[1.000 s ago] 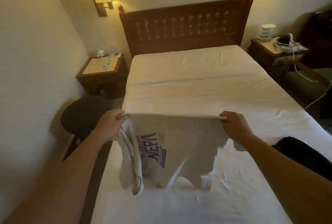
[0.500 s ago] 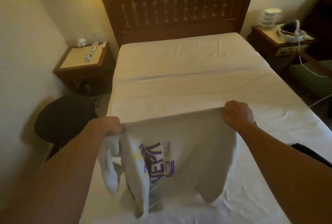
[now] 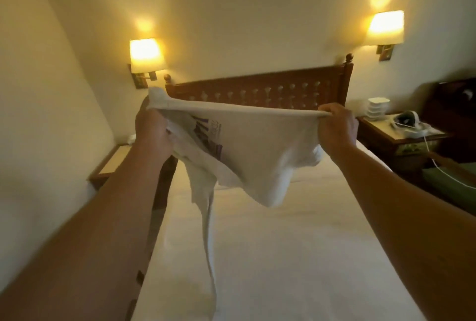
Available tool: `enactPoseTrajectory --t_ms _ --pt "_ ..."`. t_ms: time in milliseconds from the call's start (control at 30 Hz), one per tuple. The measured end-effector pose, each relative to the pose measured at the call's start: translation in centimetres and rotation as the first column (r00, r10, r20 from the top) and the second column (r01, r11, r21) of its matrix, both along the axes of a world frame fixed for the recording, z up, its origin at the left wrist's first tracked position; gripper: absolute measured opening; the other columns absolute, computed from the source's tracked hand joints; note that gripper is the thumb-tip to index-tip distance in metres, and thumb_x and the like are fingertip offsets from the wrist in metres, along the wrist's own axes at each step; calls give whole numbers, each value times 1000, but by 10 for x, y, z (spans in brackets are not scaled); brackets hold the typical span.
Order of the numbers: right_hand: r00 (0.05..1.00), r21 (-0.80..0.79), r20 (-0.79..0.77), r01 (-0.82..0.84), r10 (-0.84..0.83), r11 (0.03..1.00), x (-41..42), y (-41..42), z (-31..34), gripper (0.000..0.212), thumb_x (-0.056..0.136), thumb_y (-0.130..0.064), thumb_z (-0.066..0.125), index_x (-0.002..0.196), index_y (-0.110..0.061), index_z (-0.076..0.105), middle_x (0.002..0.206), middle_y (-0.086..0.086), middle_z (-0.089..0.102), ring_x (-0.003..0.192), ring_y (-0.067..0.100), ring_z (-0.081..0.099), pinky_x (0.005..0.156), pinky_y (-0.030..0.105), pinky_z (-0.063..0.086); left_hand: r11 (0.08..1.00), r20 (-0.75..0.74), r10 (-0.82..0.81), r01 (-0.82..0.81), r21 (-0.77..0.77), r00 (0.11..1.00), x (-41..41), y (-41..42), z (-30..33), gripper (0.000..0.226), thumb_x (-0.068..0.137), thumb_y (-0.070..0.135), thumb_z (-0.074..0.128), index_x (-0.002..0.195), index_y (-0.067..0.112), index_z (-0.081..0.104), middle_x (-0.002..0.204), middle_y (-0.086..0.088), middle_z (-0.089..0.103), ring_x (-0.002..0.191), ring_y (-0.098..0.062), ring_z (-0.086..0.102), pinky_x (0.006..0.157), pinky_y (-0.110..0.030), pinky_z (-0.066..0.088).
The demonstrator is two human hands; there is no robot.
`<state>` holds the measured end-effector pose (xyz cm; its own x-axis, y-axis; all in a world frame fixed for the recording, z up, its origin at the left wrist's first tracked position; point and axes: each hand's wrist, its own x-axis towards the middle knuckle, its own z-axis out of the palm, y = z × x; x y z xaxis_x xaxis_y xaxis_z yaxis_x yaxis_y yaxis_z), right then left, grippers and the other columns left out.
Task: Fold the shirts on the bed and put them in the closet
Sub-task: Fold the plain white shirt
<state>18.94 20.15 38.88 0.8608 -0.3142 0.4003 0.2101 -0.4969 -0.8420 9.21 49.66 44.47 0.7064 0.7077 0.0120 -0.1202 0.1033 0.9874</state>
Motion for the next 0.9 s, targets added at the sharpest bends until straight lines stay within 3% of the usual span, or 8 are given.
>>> enactPoseTrajectory --t_ms 133,233,300,367,433,567,700,900 --pt "1000 -44 5 -12 12 999 -16 -3 -14 32 94 -5 46 110 -17 71 99 0 60 100 22 51 106 48 42 961 23 -7 0 277 1000 -32 9 -7 10 96 39 61 94 30 63 113 -6 66 107 -26 62 101 -45 51" --pt "999 -79 -39 -14 11 997 -39 -9 -57 38 91 -1 47 116 -17 71 110 9 68 108 31 56 106 52 44 837 -135 48 34 547 990 -61 24 -61 24 102 22 56 125 18 65 118 2 60 113 -22 55 105 -41 44" --pt "996 -214 -65 -65 52 975 -61 -19 -108 40 88 1 48 117 -14 71 111 11 69 108 35 54 101 51 43 638 -276 81 162 753 958 -90 35 -114 35 103 19 53 138 19 59 124 0 59 114 -23 55 100 -40 46" --pt "992 -381 -88 -117 90 917 -97 -34 -173 41 84 -2 45 112 -12 73 104 13 68 103 39 51 90 47 38 322 -387 134 329 888 912 -131 42 -185 43 97 17 62 139 22 60 119 -3 59 103 -27 59 79 -35 45" --pt "988 -509 -120 -142 93 849 -139 -56 -251 43 76 -6 43 105 -10 75 101 14 68 99 42 51 83 47 36 52 -507 217 509 859 834 -177 40 -263 52 85 15 75 135 19 63 113 -9 62 87 -31 63 63 -33 42" --pt "948 -612 -308 -258 75 748 -230 -102 -393 43 68 -7 47 100 -9 76 107 14 67 101 40 48 83 53 41 -202 -610 280 666 718 742 -273 14 -403 46 80 13 66 126 13 68 98 -15 60 76 -37 60 58 -43 47" --pt "867 -635 -483 -444 124 632 -322 -139 -509 42 64 -5 51 98 -9 76 103 14 66 98 42 53 79 55 45 -192 -770 260 813 550 583 -357 -18 -511 45 86 18 38 118 16 70 96 -13 60 77 -35 59 63 -45 45" --pt "739 -592 -659 -624 139 510 -432 -189 -623 51 52 14 79 97 -10 75 106 12 65 94 37 51 74 50 45 -116 -908 294 954 276 298 -448 -73 -630 51 86 16 34 122 12 69 109 -21 63 87 -42 65 70 -50 52"
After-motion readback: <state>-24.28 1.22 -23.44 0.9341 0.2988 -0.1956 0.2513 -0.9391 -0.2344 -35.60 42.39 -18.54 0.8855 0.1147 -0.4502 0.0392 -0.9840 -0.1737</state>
